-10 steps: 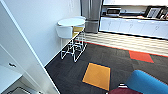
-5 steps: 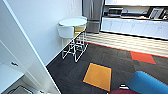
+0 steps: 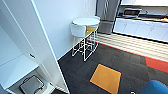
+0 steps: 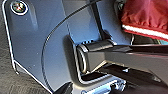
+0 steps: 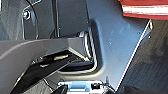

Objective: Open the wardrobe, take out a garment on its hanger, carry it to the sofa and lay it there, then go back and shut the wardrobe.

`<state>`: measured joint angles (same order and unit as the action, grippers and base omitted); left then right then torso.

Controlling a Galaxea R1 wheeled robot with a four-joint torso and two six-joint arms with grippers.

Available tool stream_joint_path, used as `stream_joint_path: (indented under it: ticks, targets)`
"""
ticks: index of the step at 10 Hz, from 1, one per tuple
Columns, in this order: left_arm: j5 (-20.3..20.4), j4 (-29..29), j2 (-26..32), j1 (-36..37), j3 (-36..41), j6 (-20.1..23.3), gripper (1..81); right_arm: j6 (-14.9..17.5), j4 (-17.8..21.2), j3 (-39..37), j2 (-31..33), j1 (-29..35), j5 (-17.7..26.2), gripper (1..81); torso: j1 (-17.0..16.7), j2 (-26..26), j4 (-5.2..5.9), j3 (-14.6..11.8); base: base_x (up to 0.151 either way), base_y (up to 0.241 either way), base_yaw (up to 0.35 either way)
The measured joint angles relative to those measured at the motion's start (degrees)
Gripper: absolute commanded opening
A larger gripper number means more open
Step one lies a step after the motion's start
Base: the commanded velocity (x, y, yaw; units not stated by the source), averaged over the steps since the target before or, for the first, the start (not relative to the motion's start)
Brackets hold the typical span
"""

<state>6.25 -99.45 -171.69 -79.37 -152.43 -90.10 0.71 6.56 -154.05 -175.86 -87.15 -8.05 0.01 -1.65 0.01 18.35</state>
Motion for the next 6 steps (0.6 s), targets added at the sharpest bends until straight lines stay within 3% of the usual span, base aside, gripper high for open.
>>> stream_joint_path:
  ticks: [6]
  targets:
    - [0.0, 0.0, -0.5, -0.3, -1.2, 0.0, 81.1, 0.0, 0.0, -0.1, 0.0, -0.3, 0.3, 81.1, 0.0, 0.0, 0.00, 0.0, 0.000, 0.000, 0.330]
